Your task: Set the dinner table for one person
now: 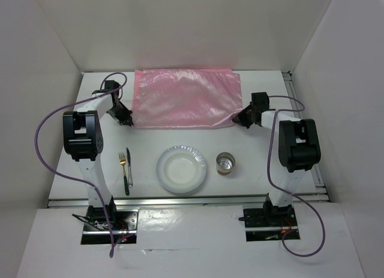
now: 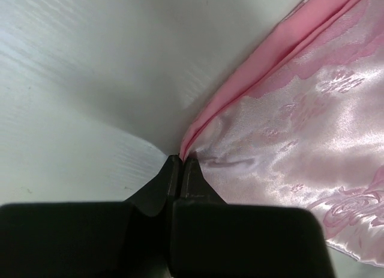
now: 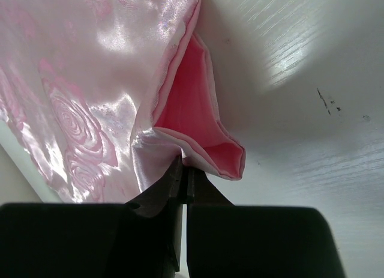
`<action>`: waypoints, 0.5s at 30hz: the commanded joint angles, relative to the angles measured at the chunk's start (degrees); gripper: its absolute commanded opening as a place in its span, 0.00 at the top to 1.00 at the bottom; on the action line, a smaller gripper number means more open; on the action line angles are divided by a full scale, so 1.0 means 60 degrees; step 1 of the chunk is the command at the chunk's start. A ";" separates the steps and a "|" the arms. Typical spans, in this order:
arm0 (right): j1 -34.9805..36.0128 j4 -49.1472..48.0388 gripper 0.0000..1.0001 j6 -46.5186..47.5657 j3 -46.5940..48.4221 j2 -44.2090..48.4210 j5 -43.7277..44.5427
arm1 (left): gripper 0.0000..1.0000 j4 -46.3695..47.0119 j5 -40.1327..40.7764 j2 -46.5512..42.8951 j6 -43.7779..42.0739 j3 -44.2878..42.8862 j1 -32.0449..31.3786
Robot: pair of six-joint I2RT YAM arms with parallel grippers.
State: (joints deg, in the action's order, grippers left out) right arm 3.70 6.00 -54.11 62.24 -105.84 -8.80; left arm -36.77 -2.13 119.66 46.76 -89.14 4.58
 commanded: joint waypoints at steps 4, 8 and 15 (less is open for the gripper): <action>0.0144 0.0231 1.00 0.0550 0.1193 0.0355 0.0192 | 1.00 -0.0754 0.0282 -0.1601 -0.0147 -0.1370 0.0174; -0.0134 0.1311 1.00 0.1194 0.3275 0.0603 0.0280 | 1.00 -0.1326 -0.0156 -0.2231 -0.0382 -0.3332 0.0378; -0.0691 0.2148 1.00 0.2586 0.5329 0.2490 0.0486 | 1.00 -0.1065 -0.1314 -0.4588 -0.0089 -0.4524 0.1346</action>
State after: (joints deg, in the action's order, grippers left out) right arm 2.48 15.27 -44.25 90.41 -98.87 -10.17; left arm -43.68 -10.09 99.42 46.72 -115.09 9.41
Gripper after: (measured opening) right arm 0.034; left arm 0.044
